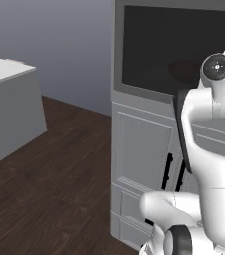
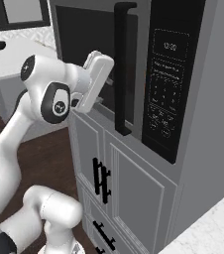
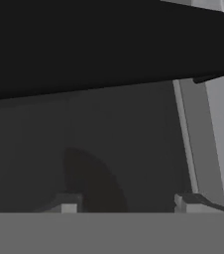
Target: Pick the avocado from the sink and place it in the bowl. Then pick the bowl and place it in the microwave. Then close the microwave door and press the start button.
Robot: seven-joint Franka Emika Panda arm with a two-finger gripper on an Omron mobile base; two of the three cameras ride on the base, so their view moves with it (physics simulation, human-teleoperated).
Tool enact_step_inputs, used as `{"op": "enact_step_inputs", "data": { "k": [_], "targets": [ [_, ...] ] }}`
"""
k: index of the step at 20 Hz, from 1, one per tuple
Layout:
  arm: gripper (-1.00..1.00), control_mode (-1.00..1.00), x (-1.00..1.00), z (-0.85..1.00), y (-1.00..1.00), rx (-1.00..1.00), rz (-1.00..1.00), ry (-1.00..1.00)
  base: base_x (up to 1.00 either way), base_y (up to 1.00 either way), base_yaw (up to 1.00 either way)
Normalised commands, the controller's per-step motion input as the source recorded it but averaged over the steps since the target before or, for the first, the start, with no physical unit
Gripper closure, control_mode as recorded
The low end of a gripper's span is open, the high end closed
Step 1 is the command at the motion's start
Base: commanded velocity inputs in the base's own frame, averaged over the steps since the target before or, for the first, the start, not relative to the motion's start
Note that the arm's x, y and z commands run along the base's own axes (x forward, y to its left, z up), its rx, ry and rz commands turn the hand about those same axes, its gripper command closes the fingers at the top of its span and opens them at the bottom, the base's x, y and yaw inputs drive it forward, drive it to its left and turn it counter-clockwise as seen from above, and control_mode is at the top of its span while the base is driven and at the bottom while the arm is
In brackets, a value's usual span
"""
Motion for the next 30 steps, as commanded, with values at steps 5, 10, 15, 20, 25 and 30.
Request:
{"op": "enact_step_inputs", "data": {
  "k": [5, 10, 15, 20, 25, 30],
  "targets": [
    [-1.0, -1.0, 0.5, -0.29, -0.29, 0.0, 0.0, 0.0, 0.0, 0.0, 0.0],
    [-1.0, -1.0, -0.73, -0.02, 0.45, -0.11, 0.0, 0.03, 0.0, 0.0, 0.0],
    [-1.0, -1.0, -0.82, 0.11, 0.49, -0.19, 0.05, 0.16, 0.0, 0.0, 0.0],
    [-1.0, -1.0, -0.82, 0.0, 0.22, -0.4, 0.1, 0.34, 0.0, 0.0, 0.0],
    [-1.0, -1.0, -0.58, 0.0, 0.04, -0.44, 0.11, 0.46, 0.0, 0.0, 0.0],
    [1.0, -1.0, -0.47, 0.0, 0.0, -0.44, 0.13, 0.5, 0.0, 0.0, 0.0]
  ]
}}
